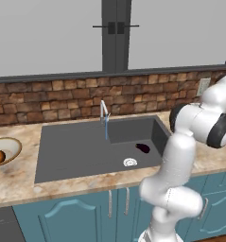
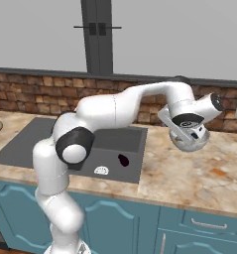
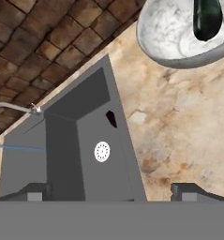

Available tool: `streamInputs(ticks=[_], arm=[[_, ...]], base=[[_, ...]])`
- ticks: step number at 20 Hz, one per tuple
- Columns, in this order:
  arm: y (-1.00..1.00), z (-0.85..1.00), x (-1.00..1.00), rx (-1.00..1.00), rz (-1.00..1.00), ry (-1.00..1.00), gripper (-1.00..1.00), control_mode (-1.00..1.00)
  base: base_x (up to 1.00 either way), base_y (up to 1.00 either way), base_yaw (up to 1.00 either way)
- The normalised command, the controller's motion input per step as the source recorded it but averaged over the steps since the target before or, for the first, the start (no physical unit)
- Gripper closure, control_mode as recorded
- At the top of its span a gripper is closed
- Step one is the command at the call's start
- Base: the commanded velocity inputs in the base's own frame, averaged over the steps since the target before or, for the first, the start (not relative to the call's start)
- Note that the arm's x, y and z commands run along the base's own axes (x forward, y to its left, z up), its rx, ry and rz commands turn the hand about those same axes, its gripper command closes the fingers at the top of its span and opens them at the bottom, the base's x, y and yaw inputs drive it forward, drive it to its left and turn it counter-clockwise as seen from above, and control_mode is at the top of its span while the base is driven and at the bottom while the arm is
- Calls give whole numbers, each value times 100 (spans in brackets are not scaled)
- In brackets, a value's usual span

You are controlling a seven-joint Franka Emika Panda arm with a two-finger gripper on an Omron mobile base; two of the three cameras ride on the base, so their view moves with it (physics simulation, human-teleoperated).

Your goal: Pick the eggplants from the sink and place them in one bowl. Place the orange in the other bowl. Then turn off the sink faucet.

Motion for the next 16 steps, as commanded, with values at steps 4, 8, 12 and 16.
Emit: streamInputs(ticks=[4,8,12,16], arm=[[100,0,0,-15,0,0,-100,-100],[98,0,0,-16,0,0,-100,-100],[91,0,0,-20,0,0,-100,-100],[82,0,8,-21,2,3,-100,-100]], base=[[0,0,0],[0,0,0],[0,0,0],[0,0,0]])
